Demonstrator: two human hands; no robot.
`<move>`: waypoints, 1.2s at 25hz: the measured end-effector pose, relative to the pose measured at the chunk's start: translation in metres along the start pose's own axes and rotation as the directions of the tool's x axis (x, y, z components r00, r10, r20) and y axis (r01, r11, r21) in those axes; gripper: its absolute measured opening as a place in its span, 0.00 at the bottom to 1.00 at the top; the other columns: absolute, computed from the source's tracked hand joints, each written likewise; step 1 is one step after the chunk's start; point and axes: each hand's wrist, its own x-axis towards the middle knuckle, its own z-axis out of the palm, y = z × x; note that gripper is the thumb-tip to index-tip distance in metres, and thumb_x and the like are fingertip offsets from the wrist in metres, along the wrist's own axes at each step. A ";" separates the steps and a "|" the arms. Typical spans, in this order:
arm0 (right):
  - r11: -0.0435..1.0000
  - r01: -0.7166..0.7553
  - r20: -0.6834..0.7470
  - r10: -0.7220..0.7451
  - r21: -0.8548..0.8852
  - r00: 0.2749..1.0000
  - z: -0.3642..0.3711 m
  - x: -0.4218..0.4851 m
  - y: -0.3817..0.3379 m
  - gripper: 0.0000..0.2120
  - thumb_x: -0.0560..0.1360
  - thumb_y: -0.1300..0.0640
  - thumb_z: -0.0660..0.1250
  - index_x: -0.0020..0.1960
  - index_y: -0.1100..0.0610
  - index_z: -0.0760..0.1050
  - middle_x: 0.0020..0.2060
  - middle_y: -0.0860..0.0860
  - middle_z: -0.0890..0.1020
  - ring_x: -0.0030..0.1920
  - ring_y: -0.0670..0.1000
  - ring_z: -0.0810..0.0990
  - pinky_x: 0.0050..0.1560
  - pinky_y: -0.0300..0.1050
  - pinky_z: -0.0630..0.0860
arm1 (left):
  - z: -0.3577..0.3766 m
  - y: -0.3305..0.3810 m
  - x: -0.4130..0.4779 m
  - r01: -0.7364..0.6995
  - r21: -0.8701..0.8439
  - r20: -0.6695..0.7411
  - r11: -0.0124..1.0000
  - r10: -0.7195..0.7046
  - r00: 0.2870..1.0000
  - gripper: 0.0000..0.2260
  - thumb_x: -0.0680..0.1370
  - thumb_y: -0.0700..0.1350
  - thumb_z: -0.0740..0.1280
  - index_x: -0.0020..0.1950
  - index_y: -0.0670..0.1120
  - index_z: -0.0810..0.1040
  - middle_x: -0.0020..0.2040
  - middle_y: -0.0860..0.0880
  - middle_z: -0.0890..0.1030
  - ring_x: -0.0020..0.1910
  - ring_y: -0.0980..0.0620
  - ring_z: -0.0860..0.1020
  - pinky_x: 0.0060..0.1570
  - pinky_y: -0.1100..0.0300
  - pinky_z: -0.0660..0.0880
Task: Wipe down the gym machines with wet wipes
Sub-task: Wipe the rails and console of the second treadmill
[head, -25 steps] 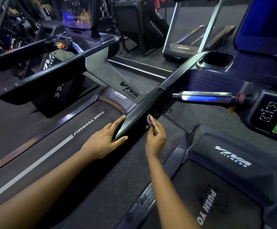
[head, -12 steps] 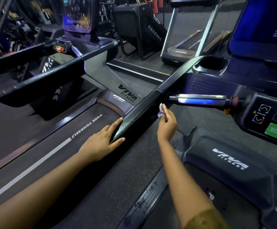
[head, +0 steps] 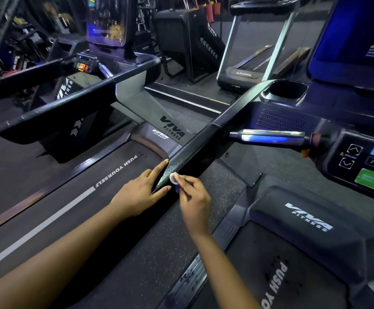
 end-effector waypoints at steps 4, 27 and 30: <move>0.983 -0.073 -0.074 0.061 -0.171 0.995 -0.017 0.084 0.028 0.15 0.71 0.70 0.66 0.55 0.59 0.81 0.47 0.54 0.83 0.44 0.50 0.80 0.48 0.41 0.77 | -0.002 0.001 0.000 0.007 0.006 0.001 1.000 -0.007 1.000 0.31 0.78 0.65 0.54 0.75 0.65 0.39 0.68 0.50 0.68 0.61 0.45 0.74 0.57 0.53 0.71; 0.919 -0.395 -0.219 0.383 -0.014 0.898 0.007 0.031 -0.015 0.18 0.71 0.73 0.62 0.53 0.58 0.81 0.51 0.51 0.83 0.51 0.50 0.82 0.53 0.36 0.75 | -0.012 -0.041 -0.088 -0.117 -0.069 0.038 0.991 0.120 0.992 0.30 0.78 0.64 0.53 0.76 0.64 0.41 0.77 0.55 0.52 0.74 0.52 0.59 0.67 0.56 0.63; 0.909 -0.416 -0.299 0.396 -0.003 0.868 0.023 0.037 -0.007 0.19 0.70 0.74 0.61 0.53 0.59 0.82 0.48 0.53 0.84 0.47 0.53 0.82 0.48 0.29 0.72 | -0.010 -0.041 -0.088 -0.117 -0.062 0.044 0.991 0.120 0.992 0.30 0.78 0.64 0.53 0.76 0.64 0.41 0.77 0.54 0.53 0.74 0.52 0.60 0.68 0.56 0.63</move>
